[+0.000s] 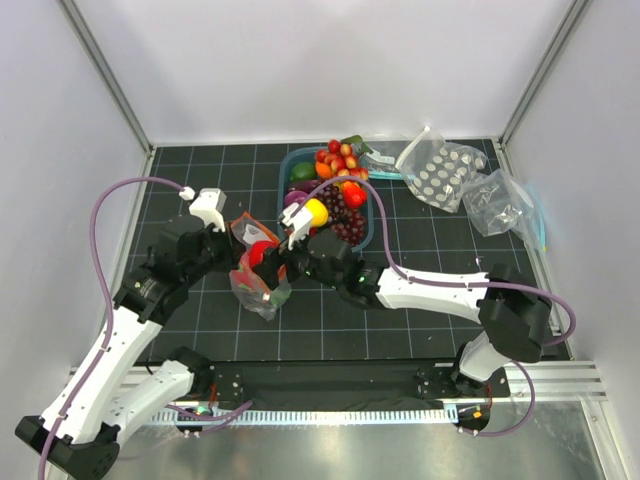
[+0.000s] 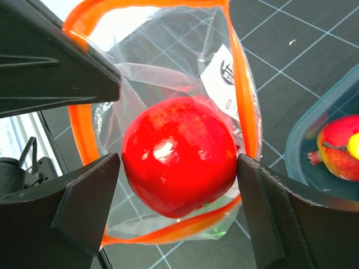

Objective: Place the food in the zip-top bag and seal the zipper
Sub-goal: Place the fake fruit in the zipper food storage bag, then adjust the zipper food storage bag at the center of the board.

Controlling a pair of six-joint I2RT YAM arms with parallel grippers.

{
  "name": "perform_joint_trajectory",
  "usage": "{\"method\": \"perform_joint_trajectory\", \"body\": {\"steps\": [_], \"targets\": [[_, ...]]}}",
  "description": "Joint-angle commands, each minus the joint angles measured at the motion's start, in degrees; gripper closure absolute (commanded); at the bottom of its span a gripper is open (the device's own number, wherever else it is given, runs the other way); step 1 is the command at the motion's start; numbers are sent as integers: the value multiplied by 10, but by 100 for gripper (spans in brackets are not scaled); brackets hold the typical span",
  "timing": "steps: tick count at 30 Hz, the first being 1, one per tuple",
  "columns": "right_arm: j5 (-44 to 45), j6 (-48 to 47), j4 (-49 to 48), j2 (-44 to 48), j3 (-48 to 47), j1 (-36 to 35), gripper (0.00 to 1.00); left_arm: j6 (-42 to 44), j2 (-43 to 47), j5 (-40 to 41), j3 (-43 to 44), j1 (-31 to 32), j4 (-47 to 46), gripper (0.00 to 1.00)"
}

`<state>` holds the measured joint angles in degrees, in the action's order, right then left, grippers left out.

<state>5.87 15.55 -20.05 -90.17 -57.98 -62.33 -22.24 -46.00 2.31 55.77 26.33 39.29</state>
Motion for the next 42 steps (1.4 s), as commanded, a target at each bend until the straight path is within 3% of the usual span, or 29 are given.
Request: {"method": "perform_joint_trajectory", "body": {"steps": [1, 18, 21, 24, 36, 39, 41, 42], "targets": [[19, -9, -10, 7, -26, -7, 7, 5, 6, -7, 0, -2, -33, 100], [92, 0, 17, 65, -2, -7, 8, 5, 6, -3, 0, -2, -32, 100], [126, 11, 48, 63, -13, -6, 16, 5, 6, -3, 0, -2, -32, 100], [144, 29, 100, 52, -39, 4, 35, 5, 5, -3, 0, -2, -32, 100], [130, 44, 233, -23, -131, 18, 46, 5, 5, 2, 0, -2, -31, 100], [130, 50, 258, -37, -150, 23, 53, 5, 5, 7, 0, -2, -31, 100], [120, 55, 259, -38, -151, 27, 62, 5, 4, 9, 0, -2, -30, 100], [118, 56, 259, -39, -151, 29, 71, 5, 4, 10, 1, -2, -30, 100]]}}
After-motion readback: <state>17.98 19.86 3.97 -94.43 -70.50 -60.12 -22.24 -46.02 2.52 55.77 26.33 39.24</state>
